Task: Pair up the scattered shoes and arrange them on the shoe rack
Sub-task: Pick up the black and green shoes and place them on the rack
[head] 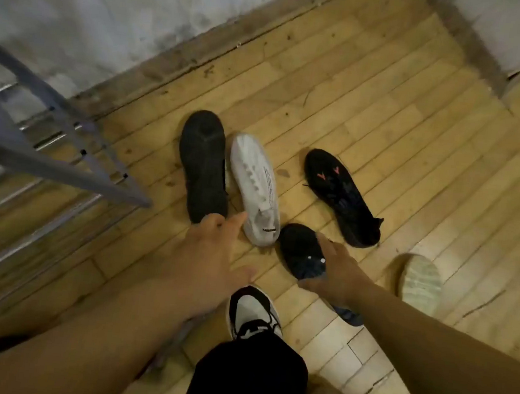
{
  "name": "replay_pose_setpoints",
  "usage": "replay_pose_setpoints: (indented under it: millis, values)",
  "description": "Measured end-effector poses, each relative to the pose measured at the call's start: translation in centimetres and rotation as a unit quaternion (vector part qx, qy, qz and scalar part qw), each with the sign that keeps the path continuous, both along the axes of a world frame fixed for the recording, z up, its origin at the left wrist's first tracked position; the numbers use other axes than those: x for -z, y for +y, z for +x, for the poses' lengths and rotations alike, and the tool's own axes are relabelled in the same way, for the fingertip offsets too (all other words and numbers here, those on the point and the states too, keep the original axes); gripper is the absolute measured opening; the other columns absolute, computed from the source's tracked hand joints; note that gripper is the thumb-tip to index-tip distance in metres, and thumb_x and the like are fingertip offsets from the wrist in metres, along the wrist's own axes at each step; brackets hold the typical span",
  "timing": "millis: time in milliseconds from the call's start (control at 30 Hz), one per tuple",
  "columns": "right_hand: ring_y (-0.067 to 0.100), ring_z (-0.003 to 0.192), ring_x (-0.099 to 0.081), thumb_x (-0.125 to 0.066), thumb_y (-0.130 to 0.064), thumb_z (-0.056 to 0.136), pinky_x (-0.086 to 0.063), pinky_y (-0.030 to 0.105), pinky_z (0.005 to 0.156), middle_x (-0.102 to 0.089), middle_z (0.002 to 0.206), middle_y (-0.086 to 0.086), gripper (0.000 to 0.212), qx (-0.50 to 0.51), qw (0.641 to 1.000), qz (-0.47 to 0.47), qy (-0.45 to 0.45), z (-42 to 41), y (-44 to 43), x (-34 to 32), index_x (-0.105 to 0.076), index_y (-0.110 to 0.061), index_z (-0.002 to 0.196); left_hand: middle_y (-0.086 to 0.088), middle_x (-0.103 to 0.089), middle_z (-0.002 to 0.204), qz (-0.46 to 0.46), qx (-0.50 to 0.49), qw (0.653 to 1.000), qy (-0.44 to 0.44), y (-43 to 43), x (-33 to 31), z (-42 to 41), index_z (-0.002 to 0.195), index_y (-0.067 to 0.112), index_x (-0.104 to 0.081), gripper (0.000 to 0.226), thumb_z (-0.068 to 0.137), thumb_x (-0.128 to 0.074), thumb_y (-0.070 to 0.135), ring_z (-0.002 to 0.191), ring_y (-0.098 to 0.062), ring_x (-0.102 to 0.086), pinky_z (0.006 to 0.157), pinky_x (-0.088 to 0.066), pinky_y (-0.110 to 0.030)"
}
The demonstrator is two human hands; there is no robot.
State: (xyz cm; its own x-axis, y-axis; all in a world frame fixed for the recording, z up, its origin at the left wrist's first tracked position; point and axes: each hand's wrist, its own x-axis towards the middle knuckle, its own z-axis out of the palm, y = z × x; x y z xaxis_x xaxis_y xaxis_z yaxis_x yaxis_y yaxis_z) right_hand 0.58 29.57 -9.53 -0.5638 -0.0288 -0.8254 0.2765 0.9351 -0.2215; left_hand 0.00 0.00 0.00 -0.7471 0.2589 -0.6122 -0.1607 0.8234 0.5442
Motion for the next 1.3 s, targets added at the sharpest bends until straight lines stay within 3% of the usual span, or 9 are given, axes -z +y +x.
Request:
replay_pose_setpoints:
  millis: [300,433,567,700,800,900,967,1100,1300]
  values:
    - [0.033,0.129,-0.041,-0.067,-0.066,0.072,-0.050,0.044,0.097,-0.032,0.148,0.005,0.111,-0.064,0.974,0.124,0.178,1.6,-2.4,4.1,0.007,-0.052,0.154,0.007,-0.024,0.158,0.028,-0.036,0.992,0.113,-4.0,2.8,1.7,0.160,0.041,-0.009,0.095,0.088,-0.069,0.052,0.142,-0.015,-0.031,0.106,-0.035,-0.029]
    - [0.025,0.125,-0.049,-0.070,-0.067,0.069,-0.051,0.038,0.099,-0.039,0.143,0.001,0.111,0.051,0.959,-0.009,0.280,0.7,-2.7,-1.3,-0.005,-0.050,0.157,0.007,-0.023,0.158,0.004,-0.054,0.981,0.184,-5.9,-1.5,3.7,0.158,0.047,-0.003,0.097,0.087,-0.067,0.058,0.144,-0.017,-0.029,0.109,-0.035,-0.033]
    - [0.007,0.110,-0.059,-0.079,-0.029,0.086,-0.051,0.015,0.079,-0.052,0.128,-0.022,0.099,0.188,0.870,-0.277,0.362,0.4,-4.7,-10.4,-0.014,-0.047,0.158,0.012,-0.020,0.160,0.017,-0.067,0.974,0.218,-5.4,-7.2,6.1,0.155,0.057,0.000,0.097,0.085,-0.067,0.063,0.147,-0.015,-0.028,0.113,-0.036,-0.035]
    - [0.029,0.115,-0.066,-0.072,-0.021,0.088,-0.059,0.049,0.089,-0.059,0.139,0.003,0.091,0.339,0.726,-0.549,0.239,0.3,-8.4,-17.0,-0.022,-0.060,0.152,0.015,-0.012,0.165,0.033,-0.058,0.970,0.235,-3.5,-12.0,6.8,0.152,0.064,0.002,0.099,0.080,-0.066,0.072,0.152,-0.014,-0.018,0.112,-0.028,-0.030]
    - [0.034,0.103,-0.070,-0.056,-0.023,0.097,-0.054,0.060,0.094,-0.064,0.130,0.010,0.059,0.373,0.621,-0.673,0.146,0.5,-11.4,-18.7,-0.043,-0.046,0.149,0.020,-0.016,0.166,0.106,-0.103,0.971,0.189,-3.1,-13.0,7.1,0.148,0.071,-0.002,0.100,0.075,-0.072,0.072,0.151,-0.008,-0.020,0.118,-0.030,-0.035]
    - [0.030,0.091,-0.071,-0.057,-0.028,0.098,-0.055,0.054,0.092,-0.063,0.122,0.015,0.050,0.398,0.560,-0.721,0.092,1.1,-13.7,-19.1,-0.050,-0.035,0.147,0.043,-0.033,0.138,0.162,-0.130,0.966,0.154,-3.2,-12.8,7.9,0.154,0.058,-0.014,0.095,0.085,-0.078,0.048,0.126,0.013,-0.041,0.088,-0.037,-0.001]
    - [0.034,0.101,-0.071,-0.060,-0.025,0.100,-0.059,0.053,0.087,-0.066,0.127,0.015,0.056,0.417,0.585,-0.689,0.097,1.2,-14.8,-18.5,-0.040,-0.046,0.149,0.042,-0.035,0.135,0.150,-0.153,0.963,0.161,-3.7,-11.7,8.1,0.155,0.054,-0.018,0.091,0.086,-0.076,0.049,0.128,0.008,-0.042,0.081,-0.038,-0.003]
    - [0.038,0.109,-0.068,-0.063,-0.016,0.099,-0.058,0.055,0.091,-0.068,0.119,0.018,0.070,0.363,0.766,-0.488,0.208,0.8,-15.8,-14.9,-0.030,-0.044,0.155,0.016,-0.039,0.157,0.060,-0.223,0.962,0.143,-5.4,-8.6,8.9,0.156,0.054,-0.015,0.100,0.072,-0.066,0.071,0.138,-0.013,-0.045,0.109,-0.042,-0.033]
    - [0.024,0.135,-0.048,-0.067,-0.033,0.094,-0.040,0.029,0.097,-0.044,0.156,0.005,0.070,0.110,0.941,-0.228,0.223,-2.6,-16.5,-5.6,-0.035,-0.029,0.157,-0.007,-0.028,0.160,-0.065,-0.272,0.957,0.073,-8.6,-1.9,10.3,0.158,0.050,-0.013,0.093,0.081,-0.062,0.070,0.140,-0.030,-0.042,0.111,-0.042,-0.045]
